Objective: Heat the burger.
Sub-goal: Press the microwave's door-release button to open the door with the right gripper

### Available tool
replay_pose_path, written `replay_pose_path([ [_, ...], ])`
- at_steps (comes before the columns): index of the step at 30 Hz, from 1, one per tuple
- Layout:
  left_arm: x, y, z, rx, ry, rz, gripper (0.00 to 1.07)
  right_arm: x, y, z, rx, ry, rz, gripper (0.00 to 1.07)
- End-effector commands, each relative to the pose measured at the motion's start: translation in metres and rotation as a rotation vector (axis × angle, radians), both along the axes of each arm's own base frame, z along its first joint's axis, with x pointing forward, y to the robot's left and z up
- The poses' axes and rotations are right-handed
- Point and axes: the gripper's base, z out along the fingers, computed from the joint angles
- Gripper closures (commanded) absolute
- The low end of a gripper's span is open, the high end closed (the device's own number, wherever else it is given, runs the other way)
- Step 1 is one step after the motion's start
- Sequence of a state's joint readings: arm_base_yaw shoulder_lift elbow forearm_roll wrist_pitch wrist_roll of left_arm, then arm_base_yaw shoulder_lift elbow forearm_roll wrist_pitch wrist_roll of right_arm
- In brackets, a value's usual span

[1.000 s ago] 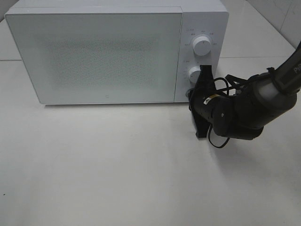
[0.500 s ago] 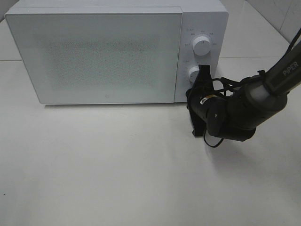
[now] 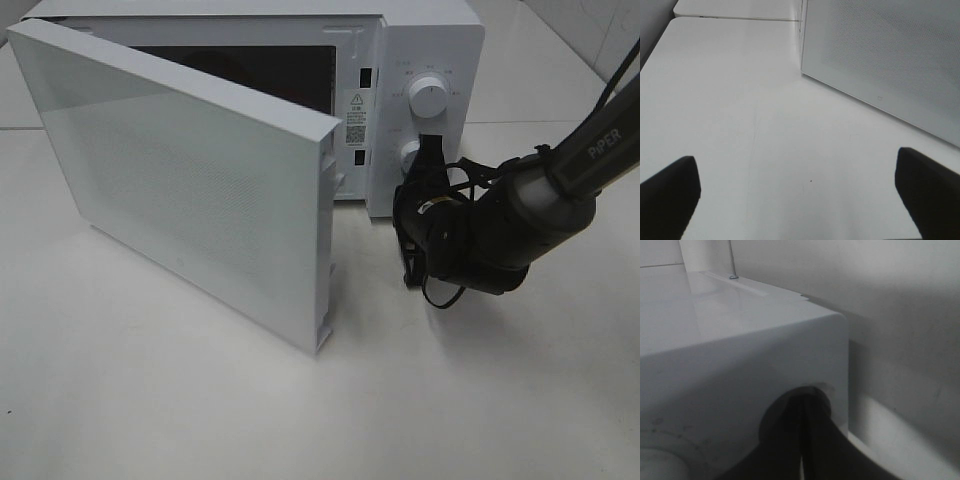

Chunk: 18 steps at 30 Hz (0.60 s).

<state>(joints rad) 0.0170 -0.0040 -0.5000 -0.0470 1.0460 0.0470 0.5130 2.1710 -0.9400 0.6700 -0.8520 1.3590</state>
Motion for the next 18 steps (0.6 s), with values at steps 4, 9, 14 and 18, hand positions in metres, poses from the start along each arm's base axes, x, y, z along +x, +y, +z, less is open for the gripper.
replay_pose_path([
  [4, -0.003, -0.001, 0.0, -0.006, -0.032, -0.003, 0.09, 0.029, 0.0, 0.047, -0.019, -0.331, 0.01, 1.07],
  [9, -0.003, -0.001, 0.0, -0.006, -0.032, -0.003, 0.09, 0.021, -0.002, 0.044, -0.023, -0.299, 0.018, 1.07],
  [14, -0.003, -0.001, 0.0, -0.006, -0.032, -0.003, 0.09, 0.01, -0.006, 0.036, -0.019, -0.218, 0.042, 1.07],
  [18, -0.003, -0.001, 0.0, -0.006, -0.032, -0.003, 0.09, -0.002, -0.008, 0.029, -0.011, -0.146, 0.077, 1.07],
])
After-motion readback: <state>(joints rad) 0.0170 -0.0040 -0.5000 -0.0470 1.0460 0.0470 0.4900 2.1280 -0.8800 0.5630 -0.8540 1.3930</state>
